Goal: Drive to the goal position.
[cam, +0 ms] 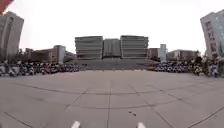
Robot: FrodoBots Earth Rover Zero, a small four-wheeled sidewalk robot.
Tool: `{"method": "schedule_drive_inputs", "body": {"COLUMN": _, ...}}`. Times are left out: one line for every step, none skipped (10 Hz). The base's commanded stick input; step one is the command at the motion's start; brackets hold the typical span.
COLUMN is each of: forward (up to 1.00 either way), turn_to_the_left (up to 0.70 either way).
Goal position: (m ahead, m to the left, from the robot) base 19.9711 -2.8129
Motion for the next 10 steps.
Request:
{"method": "schedule_drive_inputs", "body": {"forward": 0.60, "turn_to_the_left": 0.00}}
{"method": "schedule_drive_inputs", "body": {"forward": 0.60, "turn_to_the_left": 0.00}}
{"method": "schedule_drive_inputs", "body": {"forward": 0.60, "turn_to_the_left": 0.00}}
{"method": "schedule_drive_inputs", "body": {"forward": 0.60, "turn_to_the_left": 0.00}}
{"method": "schedule_drive_inputs", "body": {"forward": 0.60, "turn_to_the_left": 0.00}}
{"method": "schedule_drive_inputs", "body": {"forward": 0.60, "turn_to_the_left": 0.00}}
{"method": "schedule_drive_inputs", "body": {"forward": 0.60, "turn_to_the_left": 0.00}}
{"method": "schedule_drive_inputs", "body": {"forward": 0.60, "turn_to_the_left": 0.00}}
{"method": "schedule_drive_inputs", "body": {"forward": 0.60, "turn_to_the_left": 0.00}}
{"method": "schedule_drive_inputs", "body": {"forward": 0.60, "turn_to_the_left": 0.00}}
